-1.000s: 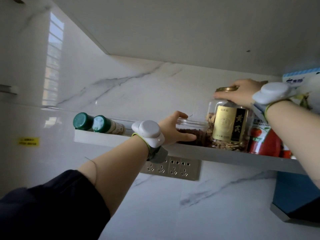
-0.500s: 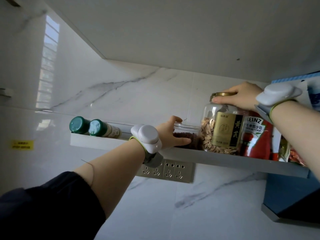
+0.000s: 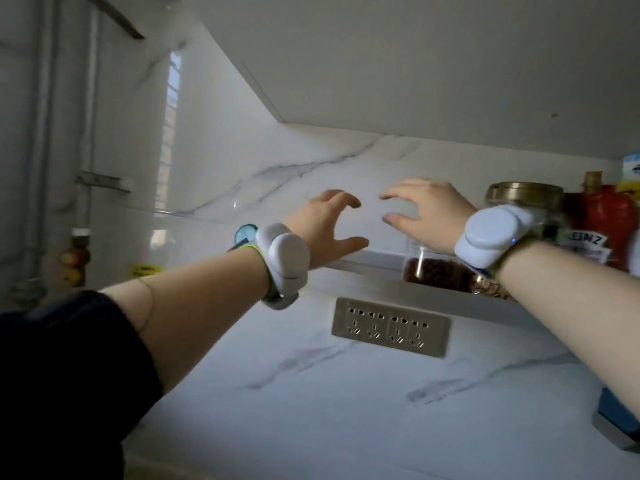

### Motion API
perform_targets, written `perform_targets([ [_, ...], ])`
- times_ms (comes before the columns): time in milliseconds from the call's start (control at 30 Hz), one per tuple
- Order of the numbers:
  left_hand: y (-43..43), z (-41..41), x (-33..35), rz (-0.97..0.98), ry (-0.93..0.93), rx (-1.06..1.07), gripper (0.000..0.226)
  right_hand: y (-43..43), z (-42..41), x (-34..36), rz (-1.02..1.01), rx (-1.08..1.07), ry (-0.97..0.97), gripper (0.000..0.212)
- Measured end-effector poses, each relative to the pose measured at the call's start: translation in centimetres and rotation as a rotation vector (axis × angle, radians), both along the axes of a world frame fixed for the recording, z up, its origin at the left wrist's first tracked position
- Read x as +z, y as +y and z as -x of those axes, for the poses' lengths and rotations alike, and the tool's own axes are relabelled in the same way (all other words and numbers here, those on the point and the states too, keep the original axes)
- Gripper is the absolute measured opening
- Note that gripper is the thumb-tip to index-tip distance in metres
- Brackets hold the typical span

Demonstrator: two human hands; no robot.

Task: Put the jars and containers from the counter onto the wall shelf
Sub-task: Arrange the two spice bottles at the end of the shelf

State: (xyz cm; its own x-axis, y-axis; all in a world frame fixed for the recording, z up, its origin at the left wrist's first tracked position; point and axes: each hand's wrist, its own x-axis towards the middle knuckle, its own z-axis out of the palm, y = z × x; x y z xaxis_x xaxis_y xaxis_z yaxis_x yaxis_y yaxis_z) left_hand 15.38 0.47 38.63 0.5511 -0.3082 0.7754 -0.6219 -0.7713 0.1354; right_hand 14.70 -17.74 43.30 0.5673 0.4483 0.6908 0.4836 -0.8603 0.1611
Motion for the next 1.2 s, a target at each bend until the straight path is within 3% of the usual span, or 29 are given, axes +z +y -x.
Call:
perform_targets([
  [167,9.0,-0.2,0.6,-0.055,0.252,0.388,0.079,7.4,-3.3,-2.5,0.14,0.053,0.279,0.049],
  [267,10.8,-1.2,-0.4,-0.021,0.349,0.334,0.073,9.7,-5.2,-3.7,0.104,0.138,0.355,0.041],
  [400,11.3,-4.0,-0.3,0.033,0.327,0.231,0.064,11.0,-8.5,-4.1,0.027,0.131,0.392,0.032],
  [467,11.3,-5.1,0.1,0.09,0.276,0.211,0.058,11.1,-9.5,-4.2,0.006,0.09,0.393,0.027],
  [600,10.6,-8.3,1.0,0.297,0.127,0.207,0.047,10.9,-12.2,-3.7,-0.226,0.048,0.443,0.014],
  [700,9.8,-9.8,0.4,0.369,0.137,0.135,0.04,11.0,-13.3,-3.5,-0.282,0.006,0.448,0.015],
  [800,9.1,-11.0,-1.1,0.315,0.221,0.039,0.07,11.0,-14.0,-4.0,-0.361,0.04,0.457,0.024],
  [900,9.1,-11.8,-1.2,0.273,0.271,0.142,0.09,10.8,-13.7,-4.2,-0.515,0.096,0.559,0.033],
  [1000,9.3,-12.6,-1.0,0.266,0.443,0.201,0.071,10.6,-13.5,-4.2,-0.498,0.041,0.658,0.039],
  [1067,9.6,-13.2,-1.0,0.225,0.535,0.189,0.053,10.7,-13.5,-4.2,-0.517,0.046,0.664,0.031],
  [1200,9.8,-14.4,-0.9,0.154,0.508,0.198,0.024,10.7,-13.7,-4.3,-0.588,0.073,0.692,0.029],
])
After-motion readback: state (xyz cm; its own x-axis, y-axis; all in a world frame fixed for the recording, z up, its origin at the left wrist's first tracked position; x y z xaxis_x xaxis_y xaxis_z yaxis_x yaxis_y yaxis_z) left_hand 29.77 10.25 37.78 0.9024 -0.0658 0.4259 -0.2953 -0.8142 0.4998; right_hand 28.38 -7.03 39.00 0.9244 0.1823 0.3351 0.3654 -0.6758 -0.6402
